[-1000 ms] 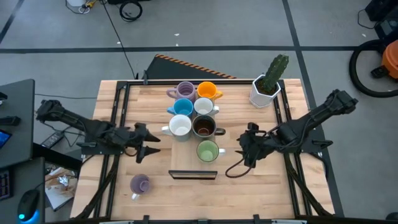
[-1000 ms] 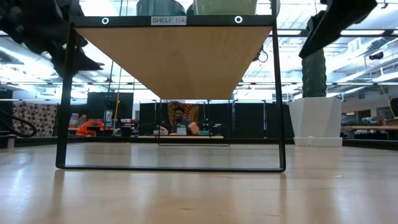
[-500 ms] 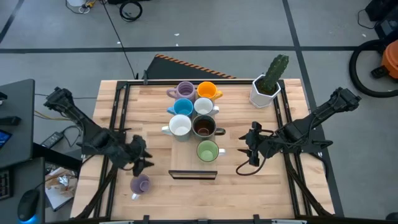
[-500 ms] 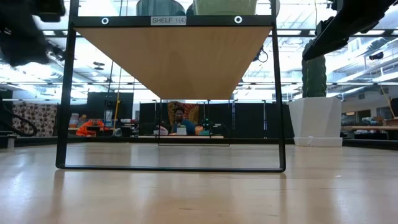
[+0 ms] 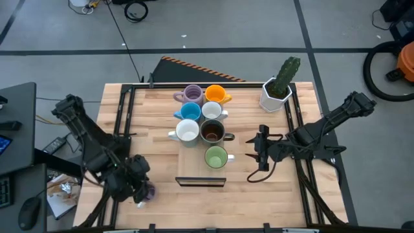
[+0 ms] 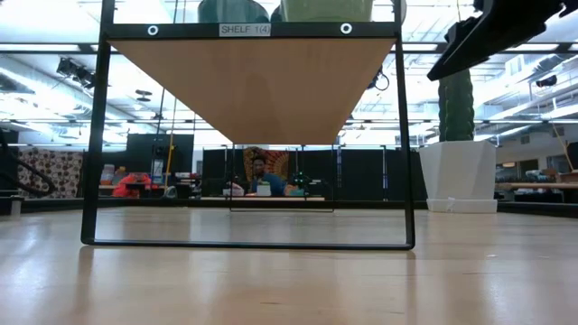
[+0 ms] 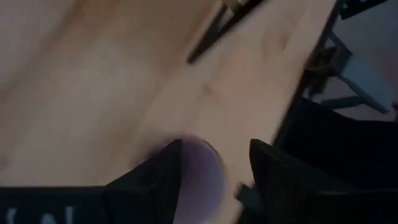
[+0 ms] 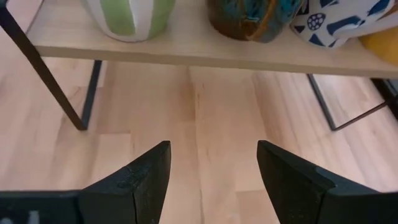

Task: Place coffee mugs
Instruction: Put the light purple mug on the shelf

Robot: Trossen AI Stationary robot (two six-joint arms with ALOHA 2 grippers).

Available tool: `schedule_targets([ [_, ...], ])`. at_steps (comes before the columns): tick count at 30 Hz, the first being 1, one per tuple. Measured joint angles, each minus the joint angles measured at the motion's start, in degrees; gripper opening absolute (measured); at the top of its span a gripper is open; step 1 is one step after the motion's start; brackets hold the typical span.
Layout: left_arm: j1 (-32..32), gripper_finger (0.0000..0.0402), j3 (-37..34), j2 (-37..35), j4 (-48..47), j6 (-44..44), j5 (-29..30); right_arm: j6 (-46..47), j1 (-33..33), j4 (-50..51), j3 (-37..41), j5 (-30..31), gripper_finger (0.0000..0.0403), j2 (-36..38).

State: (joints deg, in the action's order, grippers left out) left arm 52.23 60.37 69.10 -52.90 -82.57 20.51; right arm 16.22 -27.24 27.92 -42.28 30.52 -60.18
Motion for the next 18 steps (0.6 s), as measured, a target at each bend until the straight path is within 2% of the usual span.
schedule_targets([
  [5,3.31,0.0189,3.59,4.89,-0.16,-9.99,-5.37,-3.48,2.01,-0.26,0.00,0.11,0.0245,0.00],
  [14,8.44,0.0189,5.37,9.83,0.67,-30.67,-15.40,-12.76,5.59,-5.51,-0.02,0.06,0.0245,0.00],
  [18,10.91,0.0189,5.41,11.59,1.29,-37.16,-15.92,-13.94,6.90,-6.44,-0.02,-0.11,0.0245,-0.02],
])
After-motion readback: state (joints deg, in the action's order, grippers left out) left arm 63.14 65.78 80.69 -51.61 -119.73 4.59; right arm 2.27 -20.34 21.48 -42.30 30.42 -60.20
